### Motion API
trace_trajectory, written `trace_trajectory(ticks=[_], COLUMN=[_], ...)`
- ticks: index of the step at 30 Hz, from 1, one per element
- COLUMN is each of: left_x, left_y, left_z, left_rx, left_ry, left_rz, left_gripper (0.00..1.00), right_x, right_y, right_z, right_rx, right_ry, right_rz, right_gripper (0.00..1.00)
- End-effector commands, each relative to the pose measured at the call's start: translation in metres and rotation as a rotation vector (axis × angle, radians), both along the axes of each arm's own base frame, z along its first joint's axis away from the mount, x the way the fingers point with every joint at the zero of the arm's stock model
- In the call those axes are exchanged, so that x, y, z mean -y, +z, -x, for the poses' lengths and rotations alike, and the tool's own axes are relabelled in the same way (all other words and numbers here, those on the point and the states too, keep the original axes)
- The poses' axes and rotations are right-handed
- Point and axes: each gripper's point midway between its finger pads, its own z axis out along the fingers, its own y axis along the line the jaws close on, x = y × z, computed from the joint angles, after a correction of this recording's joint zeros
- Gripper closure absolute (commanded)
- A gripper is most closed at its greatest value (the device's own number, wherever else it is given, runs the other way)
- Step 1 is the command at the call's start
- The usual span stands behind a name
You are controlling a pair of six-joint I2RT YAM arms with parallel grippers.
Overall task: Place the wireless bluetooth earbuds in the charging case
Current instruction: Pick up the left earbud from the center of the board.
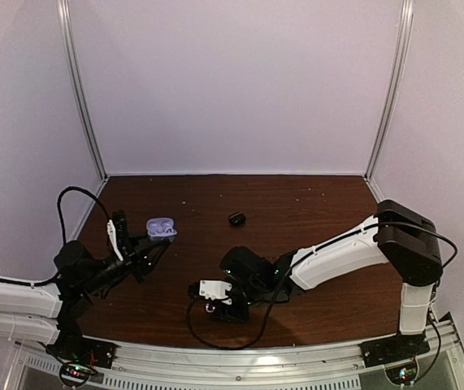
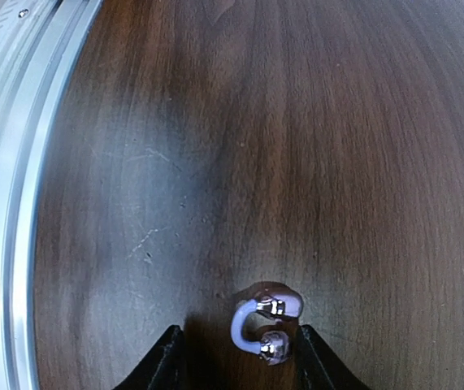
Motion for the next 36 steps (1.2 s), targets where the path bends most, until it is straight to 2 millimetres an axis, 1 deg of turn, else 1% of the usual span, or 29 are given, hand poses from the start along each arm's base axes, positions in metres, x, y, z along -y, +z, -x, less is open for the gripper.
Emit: trace_trajectory(ticks=[1,8,10,11,13,15,16,20,24,27,31,36], left_x=[-0.003,-0.004,-0.003,-0.003,-0.004,-0.003,-0.003,-0.004,-0.004,-0.004,-0.002,0.001], left_y=[0.001,0.0,0.0,0.0,-0.001,-0.002,-0.002,-0.002,-0.002,-0.003,-0.004,-0.009], left_z=[-0.001,-0.001,-0.001,-0.001,-0.001,-0.002,-0.001,-0.002,-0.002,-0.002,-0.002,-0.003], left_rx=[0.017,0.016,0.017,0.016,0.013,0.011,0.012,0.013,0.014,0.012,0.011,0.012], left_ry=[0.013,0.016,0.016,0.015,0.02,0.019,0.018,0.02,0.022,0.021,0.017,0.008], left_rz=[0.005,-0.001,-0.003,-0.004,-0.006,-0.007,-0.006,-0.006,-0.009,-0.01,-0.012,-0.021], left_gripper=[1.0,1.0,1.0,1.0,1.0,1.0,1.0,1.0,1.0,1.0,1.0,1.0], right_x=[-0.008,-0.007,-0.007,-0.007,-0.007,-0.008,-0.009,-0.008,-0.006,-0.005,-0.005,-0.001], right_y=[-0.004,-0.013,-0.014,-0.015,-0.016,-0.017,-0.018,-0.022,-0.022,-0.016,0.001,0.026], right_z=[-0.005,-0.008,-0.008,-0.008,-0.009,-0.009,-0.009,-0.007,-0.008,-0.008,-0.012,-0.02], right_rx=[0.028,0.035,0.036,0.036,0.038,0.035,0.032,0.031,0.029,0.038,0.06,0.075], right_ry=[0.006,-0.003,-0.005,-0.004,-0.006,-0.005,-0.005,0.001,-0.004,-0.005,-0.012,-0.033], right_rz=[-0.002,0.017,0.02,0.023,0.026,0.025,0.026,0.033,0.041,0.037,0.02,-0.013], right_gripper=[0.55,0.59,0.64,0.65,0.64,0.56,0.56,0.67,0.74,0.77,0.81,0.82])
